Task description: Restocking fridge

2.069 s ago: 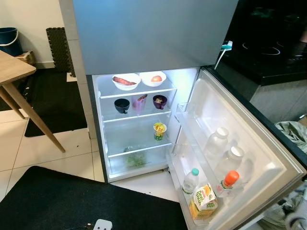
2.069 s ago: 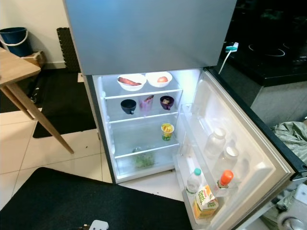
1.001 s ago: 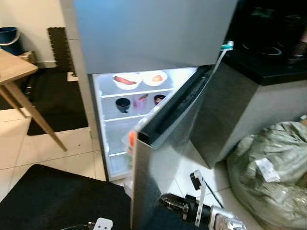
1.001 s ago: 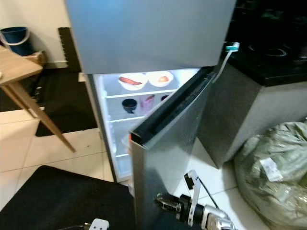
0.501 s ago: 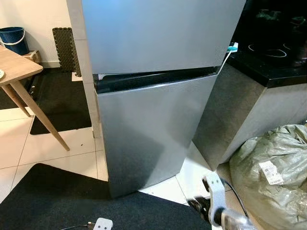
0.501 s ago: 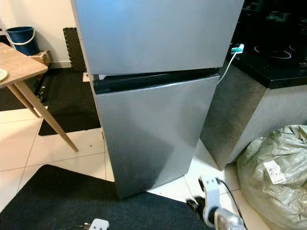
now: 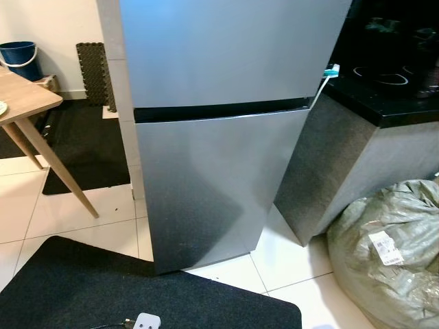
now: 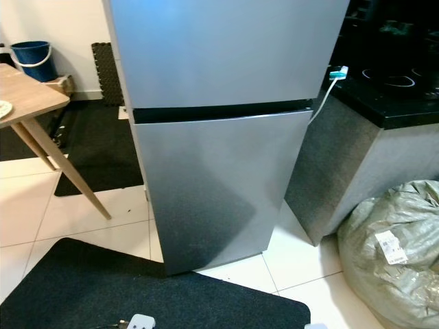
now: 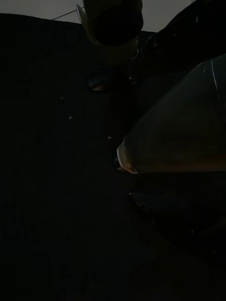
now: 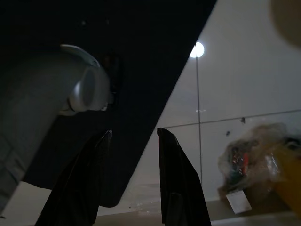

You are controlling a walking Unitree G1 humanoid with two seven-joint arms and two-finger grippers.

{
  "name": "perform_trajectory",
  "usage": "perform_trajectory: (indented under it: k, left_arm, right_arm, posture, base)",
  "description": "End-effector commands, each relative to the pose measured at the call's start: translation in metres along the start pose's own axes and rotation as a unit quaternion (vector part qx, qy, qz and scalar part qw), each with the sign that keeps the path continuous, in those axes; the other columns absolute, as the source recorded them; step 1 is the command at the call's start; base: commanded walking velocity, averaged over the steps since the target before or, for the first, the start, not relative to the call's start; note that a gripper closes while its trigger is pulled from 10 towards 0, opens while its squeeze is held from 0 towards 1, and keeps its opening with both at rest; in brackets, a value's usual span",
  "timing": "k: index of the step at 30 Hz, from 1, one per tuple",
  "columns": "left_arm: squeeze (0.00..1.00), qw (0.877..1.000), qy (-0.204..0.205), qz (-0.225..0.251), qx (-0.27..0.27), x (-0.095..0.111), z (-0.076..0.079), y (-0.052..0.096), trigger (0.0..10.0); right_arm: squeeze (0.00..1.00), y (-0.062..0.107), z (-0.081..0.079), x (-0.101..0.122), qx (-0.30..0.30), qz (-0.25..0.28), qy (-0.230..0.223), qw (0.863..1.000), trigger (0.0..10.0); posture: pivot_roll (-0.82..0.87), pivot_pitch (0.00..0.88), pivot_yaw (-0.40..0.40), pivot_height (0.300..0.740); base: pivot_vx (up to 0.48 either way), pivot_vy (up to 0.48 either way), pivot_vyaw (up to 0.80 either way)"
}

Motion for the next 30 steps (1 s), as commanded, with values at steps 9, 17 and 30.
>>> perform_trajectory:
  k: [9,17,30]
  left_arm:
    - [0.0,0.999,-0.002,-0.032,-0.006,-0.014,0.003,0.002,10.0]
    - [0.0,1.0,-0.005,-0.03,-0.006,-0.012,0.003,0.001,10.0]
    - [0.0,1.0,-0.009,-0.024,-0.003,-0.006,0.001,0.0,10.0]
  right_arm:
    - [0.0,-0.001,0.004,0.01,-0.03,-0.001,0.044,0.999,10.0]
    - [0.0,-0.001,0.007,0.01,-0.054,-0.005,0.055,0.997,10.0]
    - [0.0,-0.003,-0.001,0.013,-0.049,-0.008,0.076,0.996,10.0]
  posture:
    - [-0.04,0.0,-0.073,0.74]
    - [-0.03,0.0,-0.07,0.74]
    - [-0.01,0.0,-0.078,0.74]
  base:
    - [0.0,0.0,0.72]
    - [0.0,0.0,0.07]
    - [0.0,0.0,0.0]
Point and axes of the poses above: a point about 5 cm out from each wrist's last joint towards the gripper, its own y axis pointing back from the gripper into the wrist, its own x axis along the axis of the wrist's last joint, z = x × y, the point moved 2 cm from there along -y, pointing out of the wrist towards the gripper, and after that the axes turned 6 degrees about -y, right-handed, at the moved point
